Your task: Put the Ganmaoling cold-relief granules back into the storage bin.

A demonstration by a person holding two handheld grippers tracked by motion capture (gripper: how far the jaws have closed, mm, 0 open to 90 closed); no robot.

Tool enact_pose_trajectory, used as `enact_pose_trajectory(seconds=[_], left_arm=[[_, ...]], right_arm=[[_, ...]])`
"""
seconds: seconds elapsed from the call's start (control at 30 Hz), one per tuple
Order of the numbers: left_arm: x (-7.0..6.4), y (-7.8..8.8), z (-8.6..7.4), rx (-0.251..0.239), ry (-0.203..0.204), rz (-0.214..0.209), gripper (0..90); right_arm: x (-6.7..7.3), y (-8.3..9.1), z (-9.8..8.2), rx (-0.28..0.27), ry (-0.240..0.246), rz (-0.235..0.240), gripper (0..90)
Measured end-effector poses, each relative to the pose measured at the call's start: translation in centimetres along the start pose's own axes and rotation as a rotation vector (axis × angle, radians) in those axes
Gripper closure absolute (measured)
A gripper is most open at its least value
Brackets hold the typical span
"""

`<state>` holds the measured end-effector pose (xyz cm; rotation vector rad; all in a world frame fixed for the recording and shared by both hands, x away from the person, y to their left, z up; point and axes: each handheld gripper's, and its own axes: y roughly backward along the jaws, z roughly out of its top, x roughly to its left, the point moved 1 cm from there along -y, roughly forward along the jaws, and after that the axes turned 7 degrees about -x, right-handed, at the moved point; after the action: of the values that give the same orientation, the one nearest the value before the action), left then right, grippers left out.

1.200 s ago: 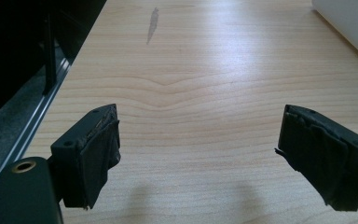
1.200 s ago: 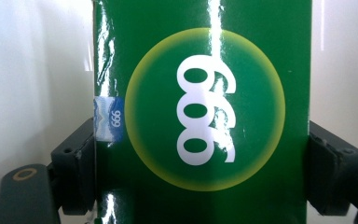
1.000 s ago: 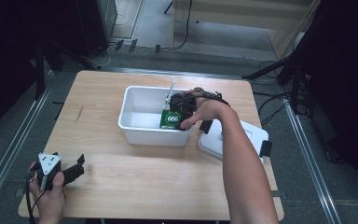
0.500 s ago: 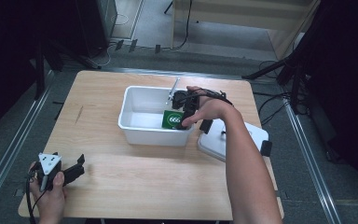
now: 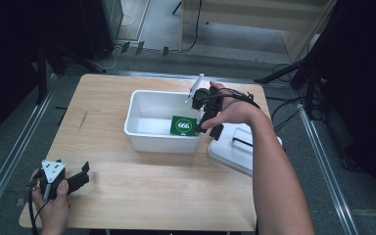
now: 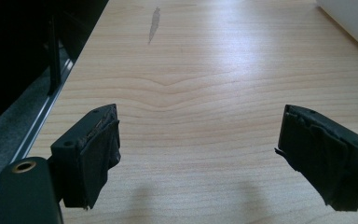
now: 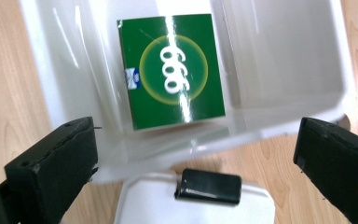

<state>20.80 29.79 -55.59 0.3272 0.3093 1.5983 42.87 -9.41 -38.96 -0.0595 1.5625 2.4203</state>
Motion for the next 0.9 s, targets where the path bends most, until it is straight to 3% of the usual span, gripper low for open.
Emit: enact_pose_trajectory(seconds=[0.33,0.9], left_arm=[[-0.1,-0.1,0.0,0.003,-0.007,0.004,13.1],[-0.1,0.0,0.0,0.005,-0.015,0.002,13.1]], right_arm=[[0.0,3.1,-2.7,-0.015,-0.042,-0.041,0.0],[0.4,4.5,-7.5,-0.005,-0.086,-0.071,0.0]])
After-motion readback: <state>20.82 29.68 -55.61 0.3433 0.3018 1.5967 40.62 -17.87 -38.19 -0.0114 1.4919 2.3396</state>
